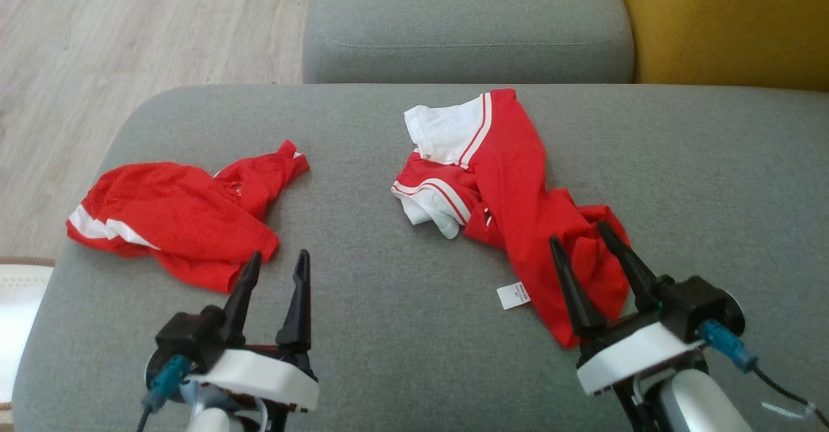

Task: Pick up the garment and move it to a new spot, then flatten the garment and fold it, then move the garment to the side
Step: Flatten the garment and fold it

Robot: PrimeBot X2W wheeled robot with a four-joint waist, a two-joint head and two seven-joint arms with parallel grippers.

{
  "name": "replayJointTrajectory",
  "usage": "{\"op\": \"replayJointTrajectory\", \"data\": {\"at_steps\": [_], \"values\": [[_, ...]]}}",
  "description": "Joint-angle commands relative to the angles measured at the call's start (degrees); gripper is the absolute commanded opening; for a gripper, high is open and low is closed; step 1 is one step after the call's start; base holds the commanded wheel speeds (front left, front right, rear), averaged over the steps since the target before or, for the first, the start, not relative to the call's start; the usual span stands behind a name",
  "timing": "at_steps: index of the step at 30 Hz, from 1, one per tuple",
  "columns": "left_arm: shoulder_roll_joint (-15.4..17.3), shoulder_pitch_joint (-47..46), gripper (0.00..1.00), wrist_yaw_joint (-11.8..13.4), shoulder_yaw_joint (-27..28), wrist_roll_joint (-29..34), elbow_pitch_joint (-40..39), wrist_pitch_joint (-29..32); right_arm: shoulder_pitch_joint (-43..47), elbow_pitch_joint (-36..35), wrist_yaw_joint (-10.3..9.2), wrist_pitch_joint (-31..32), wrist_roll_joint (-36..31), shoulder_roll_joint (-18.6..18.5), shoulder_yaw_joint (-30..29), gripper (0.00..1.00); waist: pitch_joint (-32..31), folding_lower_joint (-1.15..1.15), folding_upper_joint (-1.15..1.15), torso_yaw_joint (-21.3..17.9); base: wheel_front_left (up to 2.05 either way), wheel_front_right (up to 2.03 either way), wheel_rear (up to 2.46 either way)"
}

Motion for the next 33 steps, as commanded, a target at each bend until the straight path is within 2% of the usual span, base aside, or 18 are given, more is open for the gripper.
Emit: {"op": "replayJointTrajectory", "data": {"at_steps": [1,8,14,24,33], "values": [[0.3,-2.3,1.0,0.3,1.3,0.0,-2.3,-0.7,-0.4,-2.8,-0.05,0.5,-1.3,0.3,0.6,1.0,0.1,0.0,0.0,0.3,0.0,0.0,0.0],[0.3,-2.4,1.0,0.3,0.5,0.1,-2.5,-0.7,1.2,-5.4,-0.05,1.9,-2.6,1.1,-0.9,1.0,0.6,0.0,0.0,1.1,0.0,0.0,0.0],[0.3,-2.7,1.0,0.2,-0.2,0.0,-2.5,-0.7,2.6,-4.0,-0.05,3.2,-2.2,2.1,0.7,1.0,1.5,0.0,0.0,2.1,0.0,0.0,0.0],[0.3,-4.0,1.0,-0.2,-1.2,0.0,-1.8,-0.7,0.8,6.1,-0.05,5.1,-1.6,2.9,4.4,1.0,4.9,0.0,0.0,4.7,0.0,0.0,0.0],[0.3,-6.3,1.0,-0.7,-1.9,-0.3,-1.1,-0.7,-5.3,17.2,-0.05,4.0,-2.5,3.1,1.9,1.0,8.7,0.0,0.0,7.9,0.0,0.0,0.0]]}}
